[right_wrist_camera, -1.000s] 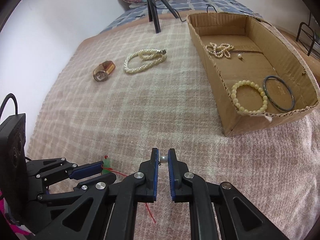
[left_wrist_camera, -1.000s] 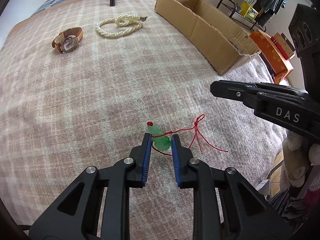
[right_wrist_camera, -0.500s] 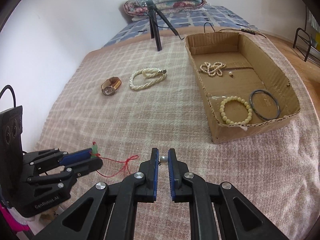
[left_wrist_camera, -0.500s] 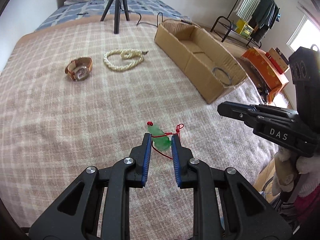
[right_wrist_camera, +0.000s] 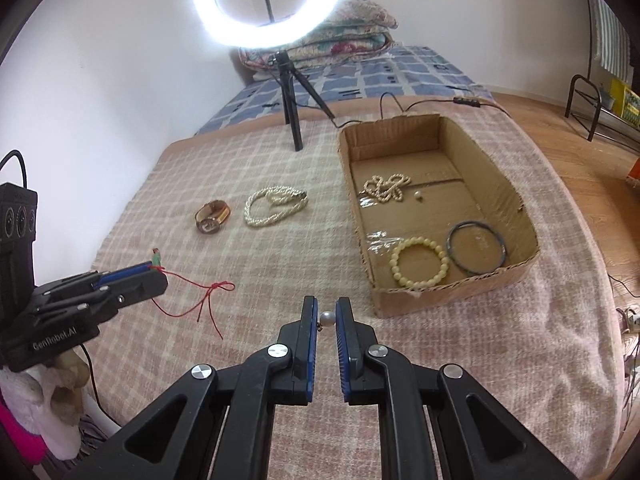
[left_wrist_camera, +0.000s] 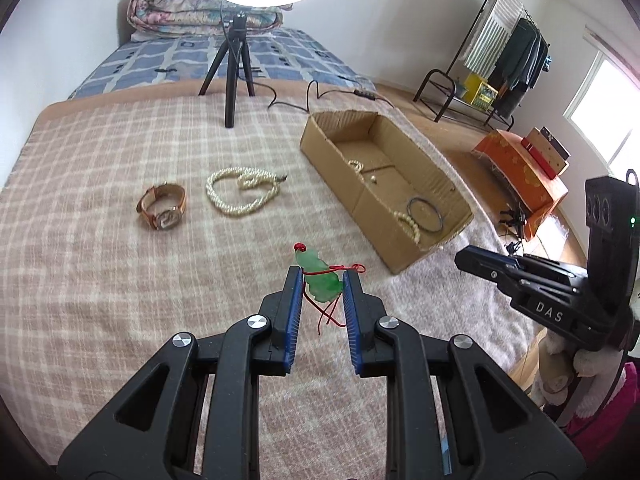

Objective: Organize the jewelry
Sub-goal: 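Carry green pendant in left tool while right tool carries pearl earring to box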

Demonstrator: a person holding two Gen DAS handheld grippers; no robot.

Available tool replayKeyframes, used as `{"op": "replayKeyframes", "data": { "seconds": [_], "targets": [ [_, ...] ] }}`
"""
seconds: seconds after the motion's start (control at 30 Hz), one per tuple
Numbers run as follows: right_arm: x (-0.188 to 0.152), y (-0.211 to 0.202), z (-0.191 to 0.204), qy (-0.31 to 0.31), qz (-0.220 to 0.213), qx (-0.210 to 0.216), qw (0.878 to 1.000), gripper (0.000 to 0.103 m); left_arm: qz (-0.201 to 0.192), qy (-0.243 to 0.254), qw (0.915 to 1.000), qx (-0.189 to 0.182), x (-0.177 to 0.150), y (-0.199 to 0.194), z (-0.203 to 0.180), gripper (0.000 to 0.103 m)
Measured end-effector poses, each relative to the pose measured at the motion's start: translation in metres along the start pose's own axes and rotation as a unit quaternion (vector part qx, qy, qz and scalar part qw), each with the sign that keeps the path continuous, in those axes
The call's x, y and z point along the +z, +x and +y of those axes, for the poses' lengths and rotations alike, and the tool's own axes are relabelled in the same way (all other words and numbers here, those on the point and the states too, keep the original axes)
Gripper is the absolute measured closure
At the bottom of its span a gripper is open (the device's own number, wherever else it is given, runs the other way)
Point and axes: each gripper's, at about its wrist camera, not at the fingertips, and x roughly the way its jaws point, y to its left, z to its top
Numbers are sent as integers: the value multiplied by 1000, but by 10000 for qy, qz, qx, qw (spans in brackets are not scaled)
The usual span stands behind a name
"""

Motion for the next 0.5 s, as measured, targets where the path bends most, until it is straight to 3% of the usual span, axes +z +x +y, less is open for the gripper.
{"op": "replayKeyframes", "data": {
  "seconds": [0.5],
  "targets": [
    [19, -9, -32, 106, -342, -306, 9989, 96, -414, 278, 9987, -144, 73, 20, -29, 84]
  ]
}}
